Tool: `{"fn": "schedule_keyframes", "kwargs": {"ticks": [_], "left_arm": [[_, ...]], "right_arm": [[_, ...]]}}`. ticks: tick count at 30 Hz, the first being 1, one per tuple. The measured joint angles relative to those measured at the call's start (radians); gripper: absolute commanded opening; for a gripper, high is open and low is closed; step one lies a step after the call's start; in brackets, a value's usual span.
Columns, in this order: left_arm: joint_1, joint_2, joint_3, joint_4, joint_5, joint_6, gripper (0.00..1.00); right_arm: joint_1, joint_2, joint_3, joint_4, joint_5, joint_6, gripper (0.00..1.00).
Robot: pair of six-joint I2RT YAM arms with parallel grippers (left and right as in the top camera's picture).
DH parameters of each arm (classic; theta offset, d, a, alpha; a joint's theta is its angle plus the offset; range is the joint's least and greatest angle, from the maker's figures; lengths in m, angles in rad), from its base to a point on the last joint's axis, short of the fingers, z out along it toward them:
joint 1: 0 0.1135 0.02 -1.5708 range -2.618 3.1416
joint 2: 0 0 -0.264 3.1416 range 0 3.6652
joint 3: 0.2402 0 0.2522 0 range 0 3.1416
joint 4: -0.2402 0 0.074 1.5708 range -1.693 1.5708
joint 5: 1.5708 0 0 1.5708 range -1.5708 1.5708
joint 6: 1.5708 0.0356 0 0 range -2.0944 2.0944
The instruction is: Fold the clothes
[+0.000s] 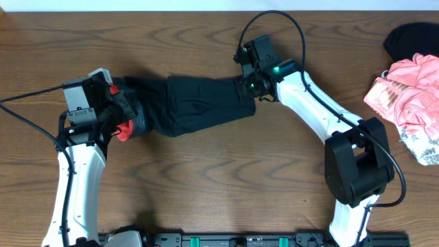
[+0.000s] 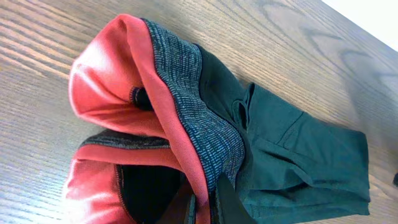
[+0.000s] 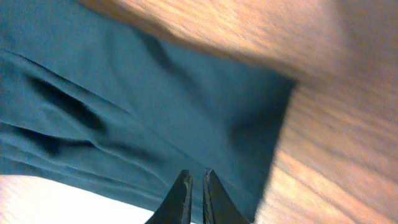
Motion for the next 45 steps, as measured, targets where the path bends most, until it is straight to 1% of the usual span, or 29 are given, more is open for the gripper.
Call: {"fn": "schedule_keyframes", "kwargs": {"ticks": [7, 17, 20, 24, 26, 27, 31, 33, 34, 35, 45], "left_arm": [[0.000, 0.037, 0.000, -0.001, -0.006, 0.000, 0.06], [0.000, 0.048, 0.000, -0.001, -0.006, 0.001, 0.06], [0.000, 0.048, 0.000, -0.002, -0.006, 0.000, 0.06], [0.000, 0.048, 0.000, -0.010, -0.006, 0.001, 0.07], [0.000, 0.048, 0.000, -0.019, -0.006, 0.002, 0.15], [0.000, 0.048, 0.000, -0.022, -0.006, 0.005, 0.17], [0.000, 0.048, 0.000, -0.026, -0.006, 0.004, 0.17], [0.000, 0.048, 0.000, -0.026, -0.006, 0.007, 0.26], [0.000, 0.048, 0.000, -0.026, -0.006, 0.010, 0.33], [0.000, 0.048, 0.000, -0.027, -0.006, 0.011, 0.38], [0.000, 0.048, 0.000, -0.045, -0.010, 0.006, 0.40]], "right_arm": [[0.028, 0.009, 0.000, 0.040, -0.015, 0.001, 0.01], [0.029, 0.135, 0.000, 0.022, -0.011, 0.010, 0.01], [0.029, 0.142, 0.000, -0.007, -0.009, 0.011, 0.01], [0.027, 0.142, -0.001, -0.094, 0.021, 0.013, 0.01], [0.023, 0.142, 0.000, -0.136, 0.039, 0.013, 0.01], [0.019, 0.142, 0.000, -0.156, 0.043, 0.013, 0.01], [-0.013, 0.142, 0.000, -0.220, 0.050, 0.013, 0.01], [-0.030, 0.142, 0.000, -0.233, 0.050, 0.013, 0.01], [-0.039, 0.142, 0.001, -0.238, 0.049, 0.014, 0.01], [-0.047, 0.142, 0.001, -0.241, 0.049, 0.014, 0.01], [-0.097, 0.142, 0.009, -0.336, 0.100, 0.015, 0.01]]}}
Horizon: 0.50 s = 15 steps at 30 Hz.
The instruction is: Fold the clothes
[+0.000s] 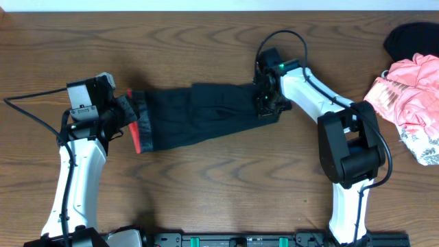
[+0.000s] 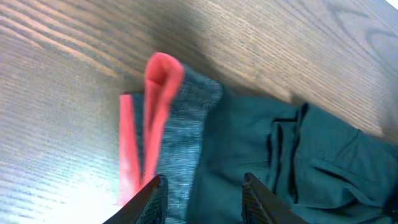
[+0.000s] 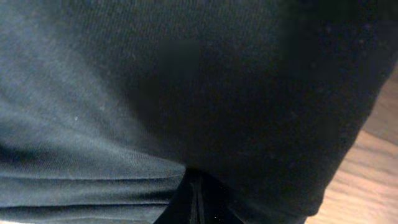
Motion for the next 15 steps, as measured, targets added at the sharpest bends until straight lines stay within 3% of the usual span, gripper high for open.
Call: {"fn": "schedule_keyframes", "kwargs": {"ticks": [9, 15], "left_arm": [[0.000, 0.060, 0.000, -0.079, -0.029, -0.003, 0.41], [0.000, 0.201, 0.000, -0.122, 0.068, -0.023, 0.41]], "right_arm": [[-0.045, 0.000, 0.002, -0.033, 0.041, 0.000, 0.01], [-0.046, 0.000, 0.002, -0.034, 0.046, 0.000, 0.01]]}}
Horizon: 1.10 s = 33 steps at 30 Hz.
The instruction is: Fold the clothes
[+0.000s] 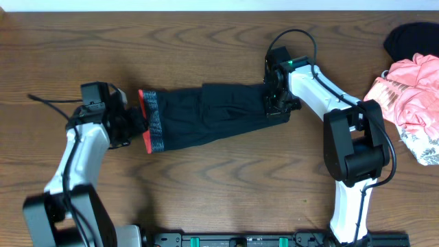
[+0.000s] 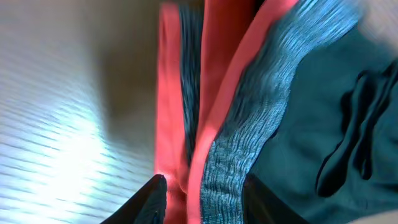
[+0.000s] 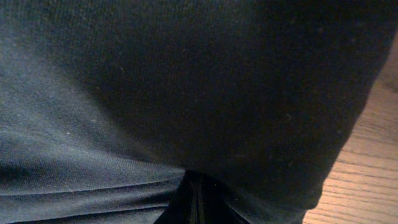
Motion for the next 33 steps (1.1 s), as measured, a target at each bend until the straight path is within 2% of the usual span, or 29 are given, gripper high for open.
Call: {"fn": "schedule_keyframes", "kwargs": {"ticks": [5, 7, 13, 19, 28, 33], "left_arm": [[0.000, 0.064, 0.000, -0.075, 0.066, -0.044, 0.41], [0.000, 0.064, 0.000, -0.098, 0.065, -0.059, 0.45], [0.000, 0.064, 0.000, -0.202, -0.034, -0.113, 0.46], [0.000, 0.064, 0.000, -0.270, -0.061, -0.196, 0.46], [0.000, 0.064, -0.012, -0.131, 0.128, -0.281, 0.46], [0.000, 0.064, -0.098, -0.035, 0.188, -0.343, 0.47]], "right_arm": [[0.000, 0.000, 0.000, 0.000, 0.000, 0.000, 0.01], [0.000, 0.000, 0.000, 0.000, 0.001, 0.000, 0.01], [0.000, 0.000, 0.000, 0.000, 0.001, 0.000, 0.01], [0.000, 0.000, 0.000, 0.000, 0.001, 0.000, 0.01], [0.000, 0.000, 0.000, 0.000, 0.001, 0.000, 0.01], [0.000, 0.000, 0.000, 0.000, 0.001, 0.000, 0.01]]}}
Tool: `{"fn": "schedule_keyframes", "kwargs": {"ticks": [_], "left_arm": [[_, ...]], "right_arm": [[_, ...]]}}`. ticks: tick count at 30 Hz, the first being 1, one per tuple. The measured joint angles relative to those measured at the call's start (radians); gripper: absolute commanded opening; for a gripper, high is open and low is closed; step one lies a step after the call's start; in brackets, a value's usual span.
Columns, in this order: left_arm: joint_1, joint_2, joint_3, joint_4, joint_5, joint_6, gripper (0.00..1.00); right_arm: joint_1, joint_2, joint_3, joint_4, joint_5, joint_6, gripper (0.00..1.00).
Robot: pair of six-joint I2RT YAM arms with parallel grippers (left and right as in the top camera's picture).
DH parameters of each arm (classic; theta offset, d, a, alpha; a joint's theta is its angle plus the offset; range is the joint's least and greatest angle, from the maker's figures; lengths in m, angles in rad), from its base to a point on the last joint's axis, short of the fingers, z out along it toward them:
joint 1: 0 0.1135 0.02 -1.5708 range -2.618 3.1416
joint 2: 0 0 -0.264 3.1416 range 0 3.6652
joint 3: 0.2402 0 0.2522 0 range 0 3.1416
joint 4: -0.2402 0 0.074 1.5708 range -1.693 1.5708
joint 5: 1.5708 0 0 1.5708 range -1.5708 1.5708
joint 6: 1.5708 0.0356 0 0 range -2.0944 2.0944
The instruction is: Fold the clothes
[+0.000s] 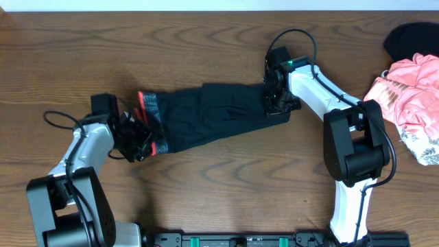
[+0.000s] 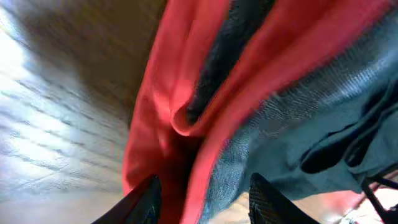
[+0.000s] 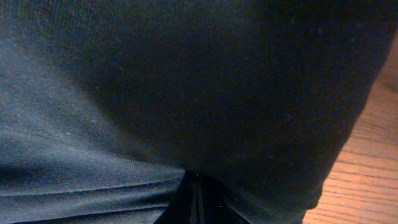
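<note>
Dark trousers lie stretched across the middle of the table, with the red-and-grey waistband at the left end. My left gripper is at the waistband's near corner. Its jaws stand open, and the red lining lies between the fingers. At the leg end, my right gripper is shut on the dark cloth, which fills the right wrist view. Its fingertips are buried in a fold.
A pile of other clothes lies at the right edge: a pink garment, a black one behind it and a patterned one in front. The left arm's cable trails at the left.
My left gripper has moved from beside the middle of the waistband to its near corner and closer in, still open. The right gripper and the trousers have not moved.
At first both grippers were shut on the trousers, left on the bunched waistband, right on the leg end. Then the trousers lay flatter and further right, and the left gripper was open beside the waistband. The left has since gone to the near corner, while the right has stayed shut.
</note>
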Motion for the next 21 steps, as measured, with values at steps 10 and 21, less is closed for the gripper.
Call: {"fn": "schedule_keyframes", "kwargs": {"ticks": [10, 21], "left_arm": [[0.000, -0.013, -0.075, 0.069, 0.005, -0.065, 0.53], [0.008, -0.134, -0.078, 0.129, -0.056, -0.074, 0.57]], "right_arm": [[0.000, 0.000, 0.000, 0.000, 0.001, 0.000, 0.01], [-0.001, 0.000, 0.000, 0.000, 0.000, 0.000, 0.01]]}}
